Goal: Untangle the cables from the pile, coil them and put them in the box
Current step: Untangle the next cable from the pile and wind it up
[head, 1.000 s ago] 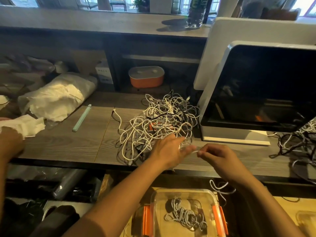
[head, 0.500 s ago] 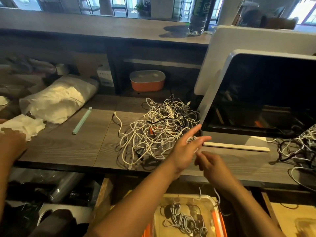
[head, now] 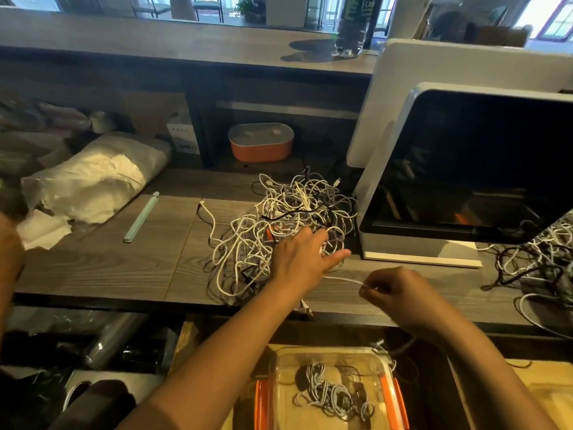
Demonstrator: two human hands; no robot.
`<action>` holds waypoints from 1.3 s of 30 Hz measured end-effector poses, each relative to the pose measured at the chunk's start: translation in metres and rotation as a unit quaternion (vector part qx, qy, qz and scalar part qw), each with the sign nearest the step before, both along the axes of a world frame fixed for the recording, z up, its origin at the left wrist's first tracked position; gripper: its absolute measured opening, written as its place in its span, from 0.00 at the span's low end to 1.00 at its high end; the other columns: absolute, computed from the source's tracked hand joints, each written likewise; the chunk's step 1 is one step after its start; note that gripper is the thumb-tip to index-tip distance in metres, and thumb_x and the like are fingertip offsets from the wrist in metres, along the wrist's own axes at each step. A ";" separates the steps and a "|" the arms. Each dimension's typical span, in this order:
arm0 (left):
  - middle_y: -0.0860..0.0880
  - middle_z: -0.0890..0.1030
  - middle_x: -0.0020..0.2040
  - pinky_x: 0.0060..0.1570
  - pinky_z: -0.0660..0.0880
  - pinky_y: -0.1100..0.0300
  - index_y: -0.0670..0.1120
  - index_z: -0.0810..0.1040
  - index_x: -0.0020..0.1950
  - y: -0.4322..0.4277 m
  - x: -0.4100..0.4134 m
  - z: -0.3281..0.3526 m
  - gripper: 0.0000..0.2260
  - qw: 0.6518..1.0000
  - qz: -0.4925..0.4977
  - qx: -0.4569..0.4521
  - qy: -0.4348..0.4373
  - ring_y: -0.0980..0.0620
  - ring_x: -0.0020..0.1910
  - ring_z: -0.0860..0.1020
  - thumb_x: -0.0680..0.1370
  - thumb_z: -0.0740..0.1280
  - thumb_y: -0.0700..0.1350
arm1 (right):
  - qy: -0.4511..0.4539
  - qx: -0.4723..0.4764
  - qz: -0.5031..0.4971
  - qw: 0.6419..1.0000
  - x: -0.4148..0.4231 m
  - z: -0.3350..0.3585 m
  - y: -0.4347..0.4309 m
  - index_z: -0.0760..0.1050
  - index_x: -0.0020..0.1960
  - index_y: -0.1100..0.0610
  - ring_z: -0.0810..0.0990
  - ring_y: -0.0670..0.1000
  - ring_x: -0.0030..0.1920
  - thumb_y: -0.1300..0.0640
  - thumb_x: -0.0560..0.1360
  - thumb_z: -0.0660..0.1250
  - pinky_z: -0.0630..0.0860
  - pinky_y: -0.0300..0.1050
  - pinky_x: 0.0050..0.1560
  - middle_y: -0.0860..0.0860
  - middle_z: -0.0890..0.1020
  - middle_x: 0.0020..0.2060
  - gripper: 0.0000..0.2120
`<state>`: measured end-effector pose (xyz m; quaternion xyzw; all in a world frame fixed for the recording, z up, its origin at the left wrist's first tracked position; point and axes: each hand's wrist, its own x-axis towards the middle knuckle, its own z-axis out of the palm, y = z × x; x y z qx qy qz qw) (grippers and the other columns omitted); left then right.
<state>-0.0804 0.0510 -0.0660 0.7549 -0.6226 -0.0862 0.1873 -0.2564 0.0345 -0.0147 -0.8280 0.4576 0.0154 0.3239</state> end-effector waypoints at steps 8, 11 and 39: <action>0.50 0.79 0.53 0.48 0.73 0.56 0.53 0.73 0.64 0.021 -0.008 -0.010 0.20 0.984 -0.128 0.120 0.014 0.50 0.50 0.77 0.75 0.64 0.60 | -0.142 -0.079 -0.098 0.982 -0.003 0.007 -0.011 0.75 0.41 0.43 0.77 0.43 0.41 0.54 0.75 0.66 0.76 0.42 0.41 0.44 0.80 0.38 0.07; 0.50 0.78 0.51 0.46 0.77 0.56 0.54 0.74 0.66 0.019 -0.010 -0.003 0.15 0.942 -0.051 0.143 0.298 0.51 0.46 0.78 0.80 0.62 0.46 | -0.184 -0.070 -0.177 0.964 -0.001 -0.003 -0.012 0.75 0.40 0.47 0.76 0.46 0.38 0.55 0.75 0.66 0.72 0.40 0.37 0.48 0.79 0.36 0.07; 0.51 0.73 0.53 0.48 0.71 0.56 0.50 0.72 0.62 0.007 0.006 0.005 0.35 0.989 -0.142 0.031 -0.011 0.55 0.47 0.71 0.71 0.49 0.74 | -0.075 -0.080 -0.069 0.992 0.000 0.013 -0.013 0.74 0.41 0.45 0.76 0.45 0.38 0.51 0.75 0.66 0.71 0.40 0.36 0.46 0.78 0.37 0.04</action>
